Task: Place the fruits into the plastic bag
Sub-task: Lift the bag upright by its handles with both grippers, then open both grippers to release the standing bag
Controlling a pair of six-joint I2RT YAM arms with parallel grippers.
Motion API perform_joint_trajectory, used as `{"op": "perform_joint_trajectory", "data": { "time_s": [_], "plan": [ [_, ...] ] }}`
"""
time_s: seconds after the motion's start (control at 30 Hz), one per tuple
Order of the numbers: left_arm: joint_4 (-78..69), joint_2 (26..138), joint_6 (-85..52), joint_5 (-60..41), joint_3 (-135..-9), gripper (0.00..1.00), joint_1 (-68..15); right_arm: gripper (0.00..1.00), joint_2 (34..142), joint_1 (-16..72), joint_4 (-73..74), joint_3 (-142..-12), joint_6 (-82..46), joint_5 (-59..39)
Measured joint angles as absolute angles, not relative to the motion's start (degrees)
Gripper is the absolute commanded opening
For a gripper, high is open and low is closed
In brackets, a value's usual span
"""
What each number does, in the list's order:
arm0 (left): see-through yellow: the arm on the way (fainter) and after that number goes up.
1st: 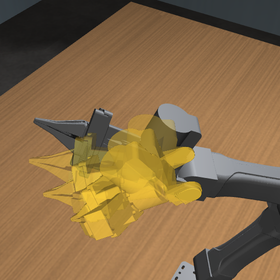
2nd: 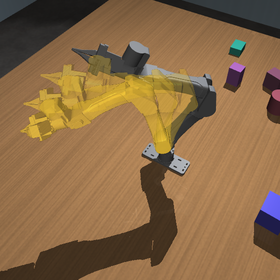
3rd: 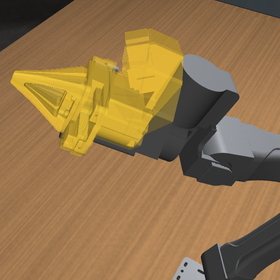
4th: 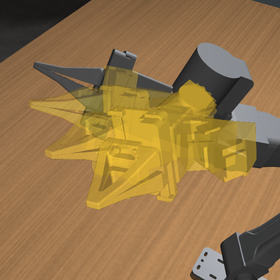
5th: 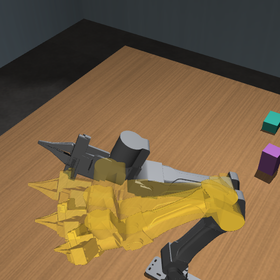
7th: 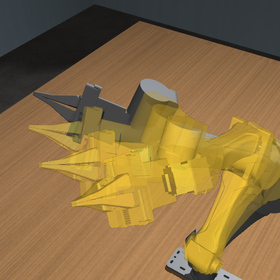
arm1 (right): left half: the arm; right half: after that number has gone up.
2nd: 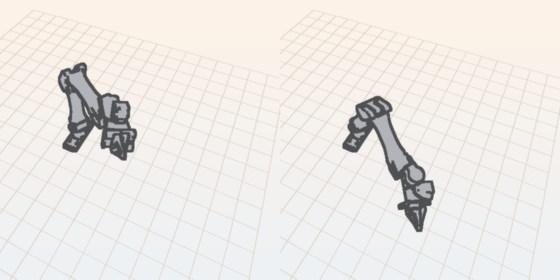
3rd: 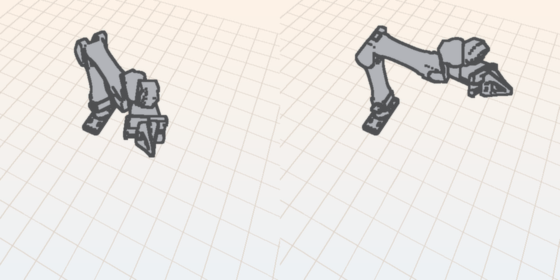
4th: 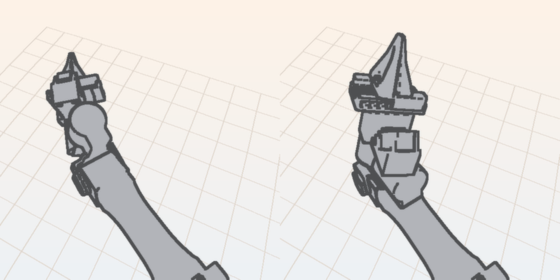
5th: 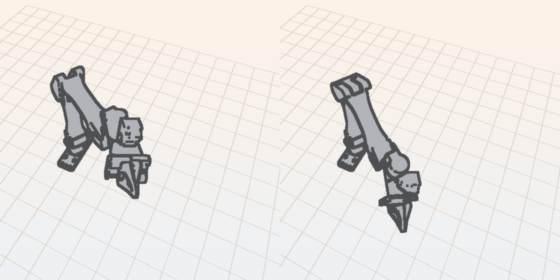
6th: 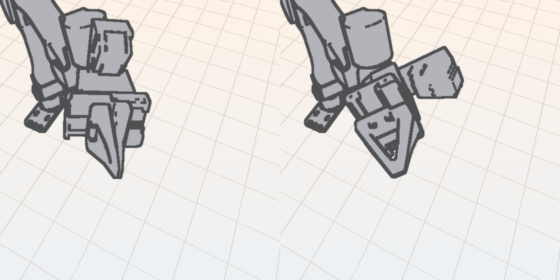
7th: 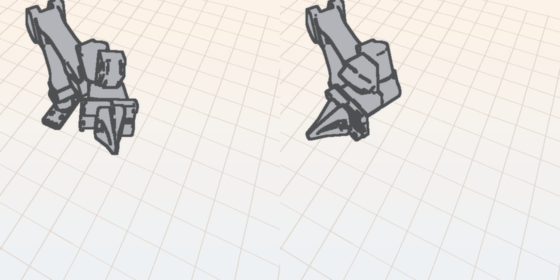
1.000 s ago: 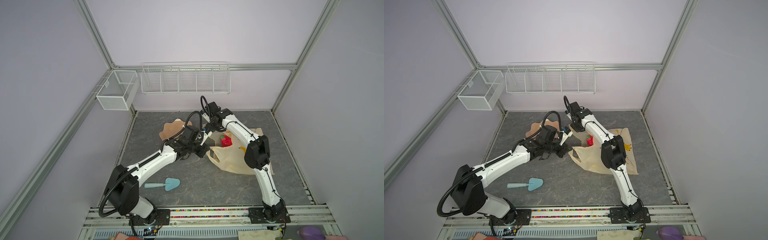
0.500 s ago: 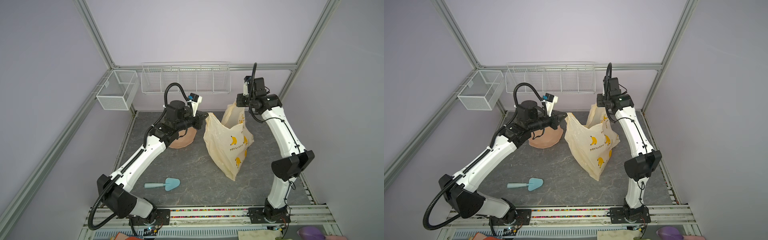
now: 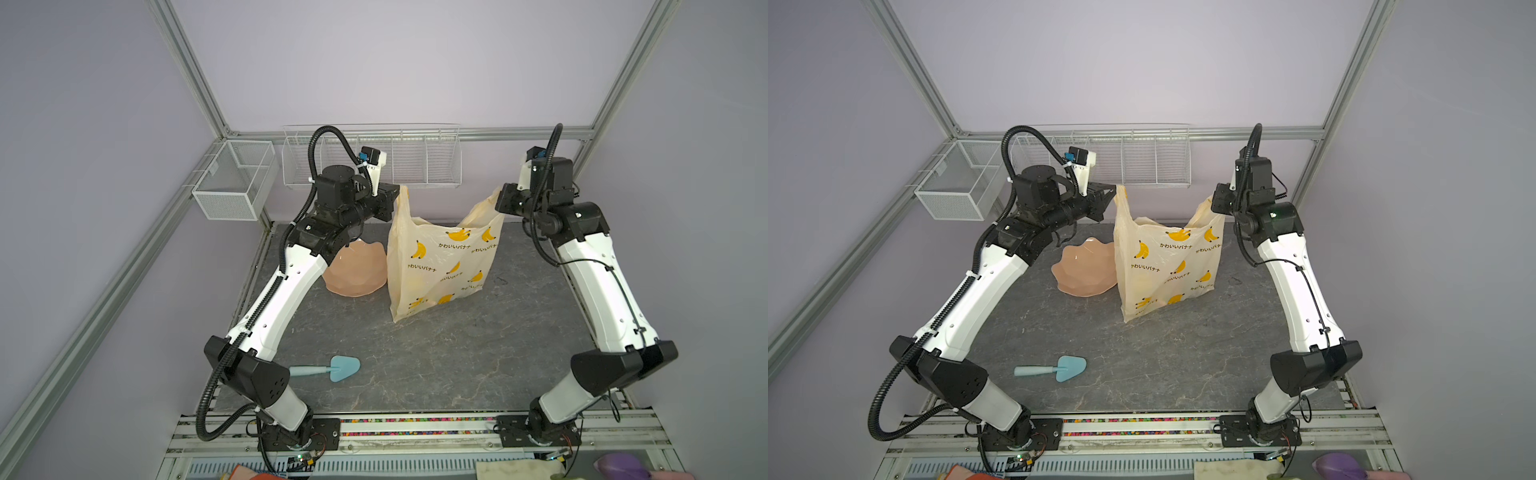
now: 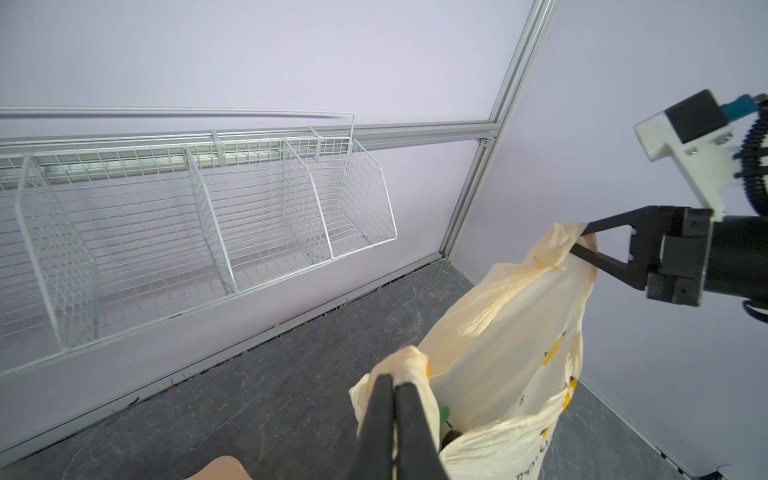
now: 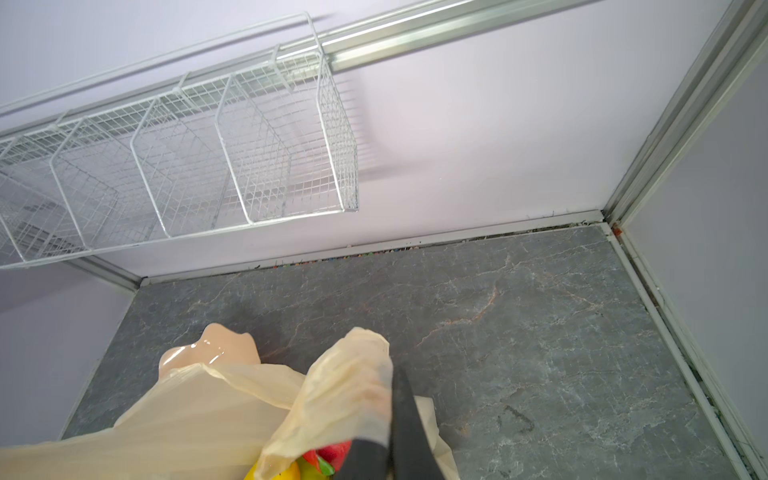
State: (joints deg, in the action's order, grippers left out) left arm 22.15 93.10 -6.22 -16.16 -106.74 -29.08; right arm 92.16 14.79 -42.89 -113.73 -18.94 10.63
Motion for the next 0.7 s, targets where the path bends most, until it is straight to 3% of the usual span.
{"op": "perform_joint_trajectory", "data": {
  "time_s": [0.3,0.43,0.53,0.6,0.7],
  "plan": [
    [20.93,93.43,-2.92,-14.83,-102.76,0.00,-28.08,0.07,87.94,14.13,-35.88,-102.39,-22.41,7.97],
    [18.90,92.40,-2.96,-14.94,-97.17,0.00,-27.83,0.17,85.97,14.11,-35.20,-97.67,-24.45,6.96],
    [17.43,91.74,-3.51,-16.56,-95.24,0.14,-27.68,0.33,85.80,14.13,-34.98,-97.56,-25.06,6.20],
    [16.56,90.96,-4.43,-17.67,-95.24,0.42,-27.68,0.48,85.58,14.11,-35.05,-97.65,-25.04,6.02],
    [15.44,88.38,-5.80,-18.63,-95.15,0.68,-27.68,0.67,85.49,14.00,-35.31,-98.30,-24.88,5.91]
  ]
}}
